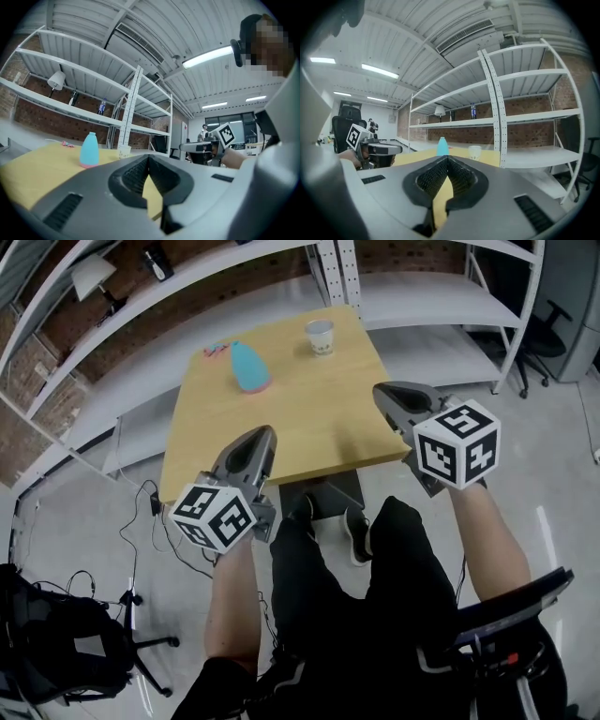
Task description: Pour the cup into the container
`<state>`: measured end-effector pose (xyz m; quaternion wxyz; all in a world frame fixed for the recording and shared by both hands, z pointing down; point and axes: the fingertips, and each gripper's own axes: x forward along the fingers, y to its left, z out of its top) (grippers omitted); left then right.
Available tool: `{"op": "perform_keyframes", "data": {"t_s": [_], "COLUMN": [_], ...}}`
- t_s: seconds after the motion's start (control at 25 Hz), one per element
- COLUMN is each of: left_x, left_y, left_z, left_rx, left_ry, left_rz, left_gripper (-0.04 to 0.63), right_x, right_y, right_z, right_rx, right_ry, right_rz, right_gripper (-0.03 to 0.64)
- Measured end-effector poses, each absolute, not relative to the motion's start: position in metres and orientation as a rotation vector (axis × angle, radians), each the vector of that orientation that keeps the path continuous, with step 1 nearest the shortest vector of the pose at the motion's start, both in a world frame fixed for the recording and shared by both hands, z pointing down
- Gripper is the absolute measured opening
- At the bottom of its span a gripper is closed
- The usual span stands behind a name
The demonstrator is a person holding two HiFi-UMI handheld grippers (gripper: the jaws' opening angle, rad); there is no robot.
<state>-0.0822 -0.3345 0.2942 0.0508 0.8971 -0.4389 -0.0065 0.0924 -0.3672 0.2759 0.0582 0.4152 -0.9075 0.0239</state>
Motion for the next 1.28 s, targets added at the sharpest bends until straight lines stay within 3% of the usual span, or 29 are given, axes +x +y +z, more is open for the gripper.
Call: {"op": "perform_keyframes", "data": {"t_s": [1.28], "left_x": [-0.029], "left_y": [0.151], "left_z": [0.285], "left_rx": [2.764], "left_ry": [-1.333], "left_rz": [0.004], "left_gripper": [-0.002], "right_x": [0.146], "right_y": [0.121], "right_z": [0.271], "right_rx": [1.223], "right_ry": [-2.763], "right_rz": [0.015], "right_gripper": [0.000]}}
